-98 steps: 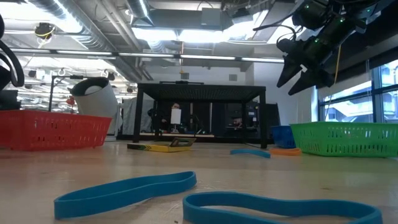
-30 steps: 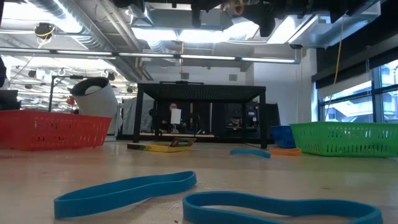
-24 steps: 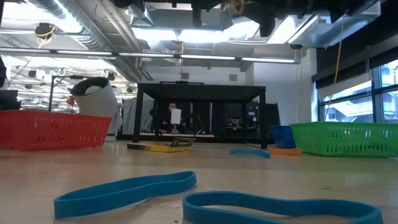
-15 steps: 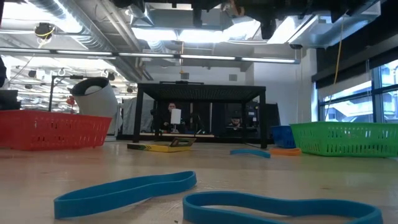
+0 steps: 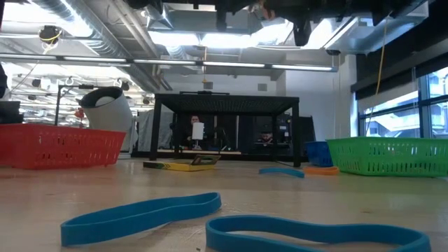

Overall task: Pick & Place Office Desk Supplies
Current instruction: Put the orange rubber band into the blue bin

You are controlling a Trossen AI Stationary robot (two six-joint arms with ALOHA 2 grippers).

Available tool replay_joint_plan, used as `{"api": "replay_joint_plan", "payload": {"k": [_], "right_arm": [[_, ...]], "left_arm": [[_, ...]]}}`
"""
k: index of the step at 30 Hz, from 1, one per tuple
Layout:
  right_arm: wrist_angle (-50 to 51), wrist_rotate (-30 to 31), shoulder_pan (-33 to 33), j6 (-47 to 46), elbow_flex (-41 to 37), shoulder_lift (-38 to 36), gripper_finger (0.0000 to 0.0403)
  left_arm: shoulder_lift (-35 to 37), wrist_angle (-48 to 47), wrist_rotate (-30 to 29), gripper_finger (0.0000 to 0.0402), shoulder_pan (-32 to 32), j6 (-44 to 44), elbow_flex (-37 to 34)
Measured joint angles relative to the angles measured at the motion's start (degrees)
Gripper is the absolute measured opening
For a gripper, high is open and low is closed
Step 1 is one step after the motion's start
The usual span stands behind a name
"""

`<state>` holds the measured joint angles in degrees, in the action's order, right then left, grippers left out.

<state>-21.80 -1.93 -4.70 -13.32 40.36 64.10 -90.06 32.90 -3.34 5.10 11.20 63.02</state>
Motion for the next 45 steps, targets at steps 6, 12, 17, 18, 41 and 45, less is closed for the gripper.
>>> {"api": "replay_joint_plan", "payload": {"k": [6, 12, 17, 18, 41, 45], "right_arm": [[6.22, 1.57, -3.57, -4.54, 0.00, -0.05, 0.0002], [15.91, 1.51, -8.89, -4.64, 0.00, -1.78, 0.0001], [21.19, 1.52, -14.68, -4.27, 0.00, -5.31, 0.0001], [22.40, 1.52, -16.05, -4.27, 0.00, -6.08, 0.0001], [54.54, -1.58, -40.57, -4.29, 0.00, -0.30, 0.0000], [54.40, -1.62, -40.45, -5.11, 0.00, 4.21, 0.0000]], "left_arm": [[0.00, -4.19, -1.52, 0.0090, 0.00, 0.18, 0.04], [0.00, -11.41, -5.81, 0.0174, 0.33, 1.99, 0.04], [0.02, -14.40, -7.63, 0.0198, 0.65, 3.58, 0.04], [0.02, -14.42, -7.72, 0.0199, 0.76, 3.82, 0.04], [5.19, -26.93, -13.59, 0.0198, 1.61, 9.62, 0.04], [5.55, -34.93, -12.44, 0.0200, 1.09, 14.11, 0.04]]}}
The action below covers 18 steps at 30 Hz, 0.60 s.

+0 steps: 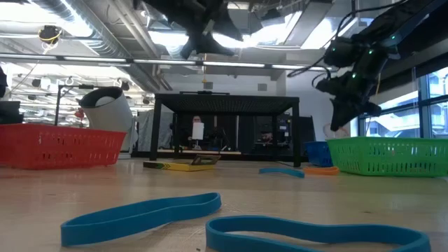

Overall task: Pick & Place Office Desk Supplies
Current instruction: Put the orange rubber band into the blue bin

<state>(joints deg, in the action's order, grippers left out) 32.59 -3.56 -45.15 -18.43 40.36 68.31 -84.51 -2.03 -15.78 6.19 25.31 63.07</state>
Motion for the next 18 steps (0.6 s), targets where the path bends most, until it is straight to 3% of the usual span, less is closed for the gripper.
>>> {"api": "replay_joint_plan", "payload": {"k": [5, 18], "right_arm": [[0.94, -2.05, 0.02, -0.47, 0.00, 2.52, 0.0034], [1.73, -1.98, 0.00, -1.93, 0.00, -0.02, 0.0231]], "left_arm": [[0.33, -12.42, 5.07, 0.0196, -1.37, 5.25, 0.00], [0.14, -30.75, 10.78, 0.0196, -10.34, 11.22, 0.00]]}}
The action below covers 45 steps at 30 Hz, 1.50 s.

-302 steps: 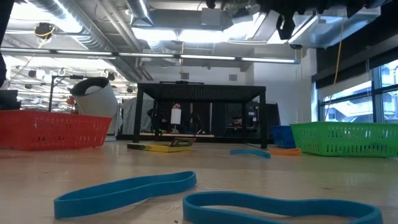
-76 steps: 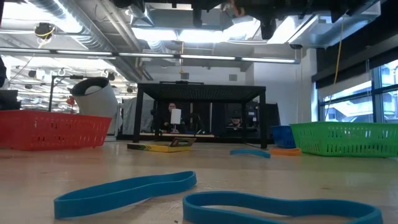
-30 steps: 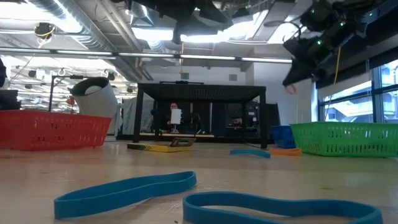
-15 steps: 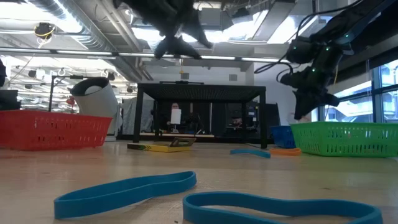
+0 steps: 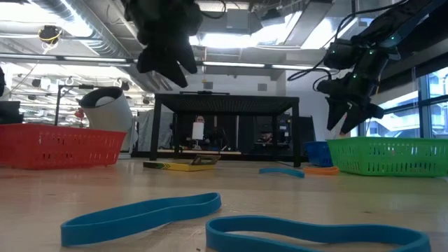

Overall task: Pick & Place Office Desk Supplies
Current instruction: Put the orange rubber band into the blue bin, then put the blue rubber band into the blue bin

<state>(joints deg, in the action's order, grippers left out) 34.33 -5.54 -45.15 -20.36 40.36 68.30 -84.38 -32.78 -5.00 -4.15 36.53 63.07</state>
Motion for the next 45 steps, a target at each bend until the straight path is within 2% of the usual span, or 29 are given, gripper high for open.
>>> {"api": "replay_joint_plan", "payload": {"k": [4, 7, 14, 19, 25, 29, 35, 40, 45], "right_arm": [[0.00, 0.45, 0.11, -0.47, 0.00, -2.57, 0.0270], [0.00, 2.42, 1.45, -1.81, 0.00, -4.73, 0.0283], [0.02, 8.16, 10.17, -6.82, 0.00, -8.56, 0.0281], [0.15, 12.05, 18.08, -9.22, 0.00, -9.50, 0.0279], [1.55, 12.66, 26.21, -9.27, 0.00, -9.60, 0.0279], [5.19, 12.65, 31.54, -11.15, 0.00, -9.69, 0.0279], [10.18, 16.36, 38.18, -14.04, 0.00, -9.71, 0.0279], [12.18, 18.53, 42.04, -17.24, 0.00, -9.71, 0.0279], [12.20, 19.07, 45.01, -19.72, 0.00, -9.71, 0.0279]], "left_arm": [[-1.77, 0.15, -0.12, 0.0197, -2.58, -2.88, 0.00], [-4.15, 0.03, 0.67, 0.0197, -4.95, -4.83, 0.00], [-10.90, 5.32, 7.87, 0.0198, -11.19, -6.68, -0.02], [-15.16, 13.53, 9.00, 0.0198, -15.47, -3.51, -0.04], [-21.04, 26.08, 3.71, 0.0198, -21.40, 0.65, -0.04], [-25.51, 34.41, -2.22, 0.0198, -25.49, 4.33, -0.04], [-28.88, 35.01, -15.08, 0.0198, -30.97, 7.20, -0.02], [-30.86, 36.52, -15.08, 0.0198, -31.97, 8.95, -0.02], [-31.64, 35.44, -16.58, 0.0192, -32.30, 4.14, 0.17]]}}
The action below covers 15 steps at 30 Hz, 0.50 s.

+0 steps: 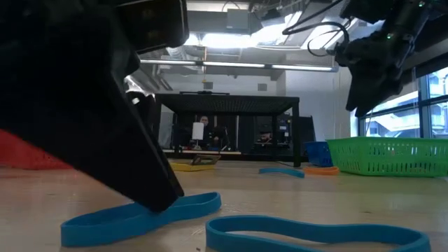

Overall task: Pick & Place Office Desk Supplies
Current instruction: Put the blue rubber band into the blue bin

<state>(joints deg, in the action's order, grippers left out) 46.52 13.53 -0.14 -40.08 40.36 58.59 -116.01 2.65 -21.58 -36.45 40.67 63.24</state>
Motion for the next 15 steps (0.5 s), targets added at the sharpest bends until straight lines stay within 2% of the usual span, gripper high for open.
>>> {"api": "replay_joint_plan", "payload": {"k": [10, 15], "right_arm": [[-0.07, 2.34, 4.01, -3.56, 0.00, 0.00, 0.0279], [-0.20, 2.57, 4.92, -4.48, 0.00, 0.00, 0.0279]], "left_arm": [[-0.22, -7.55, 2.53, 0.0159, 1.71, -7.43, 0.22], [-0.26, -7.82, 2.64, 0.0117, 1.77, -7.55, 0.14]]}}
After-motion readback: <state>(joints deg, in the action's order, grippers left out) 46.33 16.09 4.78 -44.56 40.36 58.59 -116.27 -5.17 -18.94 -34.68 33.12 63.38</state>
